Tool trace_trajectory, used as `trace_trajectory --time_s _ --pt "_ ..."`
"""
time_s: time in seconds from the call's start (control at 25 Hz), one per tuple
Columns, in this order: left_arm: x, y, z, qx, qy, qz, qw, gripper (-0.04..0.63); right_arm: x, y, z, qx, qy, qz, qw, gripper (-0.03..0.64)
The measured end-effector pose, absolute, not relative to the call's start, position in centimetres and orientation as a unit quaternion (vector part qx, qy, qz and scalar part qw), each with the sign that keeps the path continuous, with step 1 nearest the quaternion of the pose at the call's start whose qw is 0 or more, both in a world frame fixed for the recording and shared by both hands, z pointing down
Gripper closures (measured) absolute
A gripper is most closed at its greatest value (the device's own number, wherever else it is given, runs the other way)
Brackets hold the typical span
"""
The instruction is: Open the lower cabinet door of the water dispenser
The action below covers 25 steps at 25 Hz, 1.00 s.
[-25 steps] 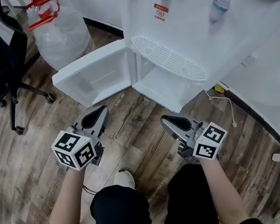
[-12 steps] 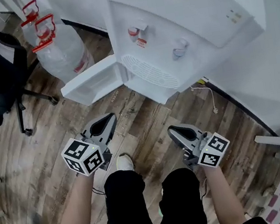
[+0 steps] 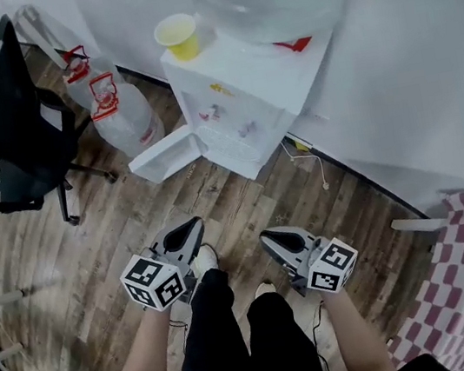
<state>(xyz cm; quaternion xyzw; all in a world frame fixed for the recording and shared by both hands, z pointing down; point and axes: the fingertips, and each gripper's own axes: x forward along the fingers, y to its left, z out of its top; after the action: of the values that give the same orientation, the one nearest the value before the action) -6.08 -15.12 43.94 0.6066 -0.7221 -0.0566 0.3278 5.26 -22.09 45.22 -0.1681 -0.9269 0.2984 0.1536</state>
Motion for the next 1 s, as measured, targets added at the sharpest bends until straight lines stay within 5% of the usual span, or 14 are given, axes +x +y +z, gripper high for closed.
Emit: trace_trajectory --time_s 0.48,1.0 --pt "6.3 -13.1 26.0 0.612 -0.719 -0.059 0.324 0.581 15.5 -18.2 28.2 -0.176 -0.927 0.301 0.136 0.584" --pt "12.5 -8.5 21.2 0.597 -0.740 -0.073 0.302 0.581 22.7 -15.3 24.3 -0.182 -0.931 0.300 0.102 0.584"
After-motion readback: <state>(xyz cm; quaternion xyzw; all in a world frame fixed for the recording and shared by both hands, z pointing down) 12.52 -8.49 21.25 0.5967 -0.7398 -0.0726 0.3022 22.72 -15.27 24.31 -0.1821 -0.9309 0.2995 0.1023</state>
